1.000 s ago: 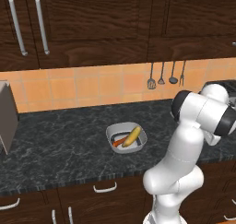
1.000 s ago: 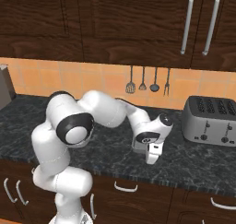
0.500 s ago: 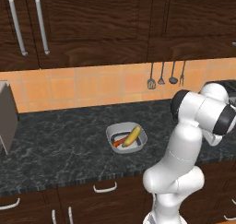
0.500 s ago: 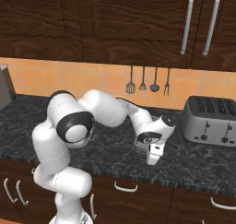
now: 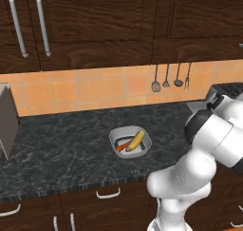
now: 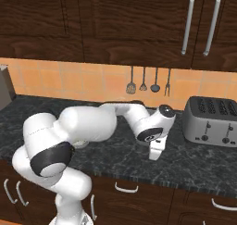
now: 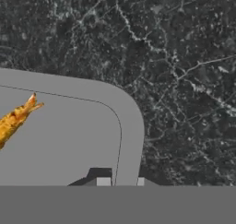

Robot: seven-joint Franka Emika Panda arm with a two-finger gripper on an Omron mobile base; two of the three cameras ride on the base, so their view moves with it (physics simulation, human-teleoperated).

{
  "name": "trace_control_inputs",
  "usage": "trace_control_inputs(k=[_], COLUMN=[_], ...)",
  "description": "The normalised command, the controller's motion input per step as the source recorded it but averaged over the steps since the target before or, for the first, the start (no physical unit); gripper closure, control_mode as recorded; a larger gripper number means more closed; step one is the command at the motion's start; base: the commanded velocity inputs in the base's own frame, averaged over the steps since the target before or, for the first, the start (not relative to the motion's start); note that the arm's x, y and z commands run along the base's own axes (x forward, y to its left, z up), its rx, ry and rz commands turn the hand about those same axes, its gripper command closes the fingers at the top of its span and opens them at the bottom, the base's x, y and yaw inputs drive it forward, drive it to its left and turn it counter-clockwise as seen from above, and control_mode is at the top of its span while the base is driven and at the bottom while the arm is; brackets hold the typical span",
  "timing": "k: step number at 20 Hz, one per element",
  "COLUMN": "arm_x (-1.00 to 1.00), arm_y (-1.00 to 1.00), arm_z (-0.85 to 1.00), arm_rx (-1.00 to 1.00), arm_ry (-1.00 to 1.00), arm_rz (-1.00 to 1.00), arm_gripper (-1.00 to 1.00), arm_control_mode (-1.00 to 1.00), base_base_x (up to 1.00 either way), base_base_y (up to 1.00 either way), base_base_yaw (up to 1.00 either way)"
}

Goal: Take the meat container that has the shrimp and place it on the second highest rack of the freezer. Then take the vegetable container that has the cucumber and carrot and place it on the highest rack of the freezer.

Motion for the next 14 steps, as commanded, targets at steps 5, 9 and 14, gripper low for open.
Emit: trace_control_inputs(k=[5, 9, 14], arm_x=[-0.49, -0.30, -0.21], arm_y=[0.96, 1.00, 1.00], arm_z=[0.55, 0.77, 0.60], arm_rx=[-0.11, -0.01, -0.03], arm_ry=[-0.16, -0.05, 0.13], arm_rz=[-0.04, -0.02, 0.01], arm_gripper=[1.00, 1.00, 1.00], arm_control_mode=[-1.00, -1.00, -1.00], base_base_x=[0.00, 0.00, 0.00], base_base_y=[0.00, 0.00, 0.00], base_base_yaw=[0.00, 0.00, 0.00])
